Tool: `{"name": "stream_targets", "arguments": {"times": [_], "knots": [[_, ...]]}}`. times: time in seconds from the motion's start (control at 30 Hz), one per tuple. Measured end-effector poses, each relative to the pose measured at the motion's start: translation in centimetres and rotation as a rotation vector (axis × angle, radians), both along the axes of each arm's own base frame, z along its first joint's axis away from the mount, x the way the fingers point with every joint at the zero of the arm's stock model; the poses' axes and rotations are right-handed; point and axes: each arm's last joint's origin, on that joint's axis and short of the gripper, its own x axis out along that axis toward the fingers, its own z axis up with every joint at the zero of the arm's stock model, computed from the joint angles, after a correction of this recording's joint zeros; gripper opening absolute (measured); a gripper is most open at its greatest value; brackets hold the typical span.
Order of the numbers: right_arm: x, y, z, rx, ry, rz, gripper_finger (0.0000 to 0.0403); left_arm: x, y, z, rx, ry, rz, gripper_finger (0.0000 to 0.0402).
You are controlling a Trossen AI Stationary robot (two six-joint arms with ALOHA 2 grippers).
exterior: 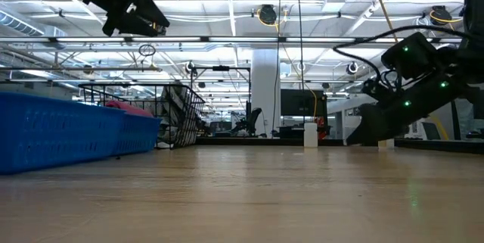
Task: Pick & Place Medicine items
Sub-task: Put the bottom transparent bottle into the bottom blue basket
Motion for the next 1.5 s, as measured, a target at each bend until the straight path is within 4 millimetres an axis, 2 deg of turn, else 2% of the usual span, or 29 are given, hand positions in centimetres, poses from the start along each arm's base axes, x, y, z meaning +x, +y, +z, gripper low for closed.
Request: {"name": "stream_targets", "arguments": {"times": [0.23, 0.5, 0.63, 0.77, 0.9, 1.1, 1.27, 1.4, 1.5], "knots": [[1.9, 2.2, 1.2, 0.047, -0.169, 0.349, 0.0132, 0.0, 0.0, 0.0, -0.111, -0.082, 0.031, 0.0241], [5.9, 6.3, 3.0, 0.048, -0.209, 0.616, 0.0132, 0.1, 0.0, 0.1, -0.173, -0.151, 0.06, 0.0241], [7.7, 8.1, 4.0, 0.014, -0.185, 0.7, 0.0132, 1.5, -0.2, -0.3, -0.218, -0.156, -0.043, 0.0241], [8.5, 9.3, 4.6, -0.014, -0.165, 0.744, 0.0132, 4.7, -1.3, -1.3, -0.279, -0.152, -0.282, 0.0241], [8.6, 10.2, 4.7, -0.016, -0.164, 0.779, 0.0132, 8.7, -2.7, -2.4, -0.349, -0.026, -0.45, 0.0241], [8.5, 11.0, 4.6, 0.005, -0.163, 0.799, 0.0132, 15.6, -4.7, -3.4, -0.304, 0.218, -0.556, 0.0241], [8.4, 11.3, 4.5, -0.009, -0.148, 0.777, 0.0132, 20.9, -5.8, -3.8, -0.185, 0.27, -0.644, 0.0241], [8.4, 11.4, 4.5, -0.006, -0.147, 0.78, 0.0132, 23.8, -6.7, -4.5, -0.118, 0.301, -0.695, 0.0241], [8.4, 11.4, 4.5, -0.005, -0.146, 0.78, 0.0132, 25.2, -7.3, -5.1, -0.084, 0.316, -0.724, 0.0241]]}}
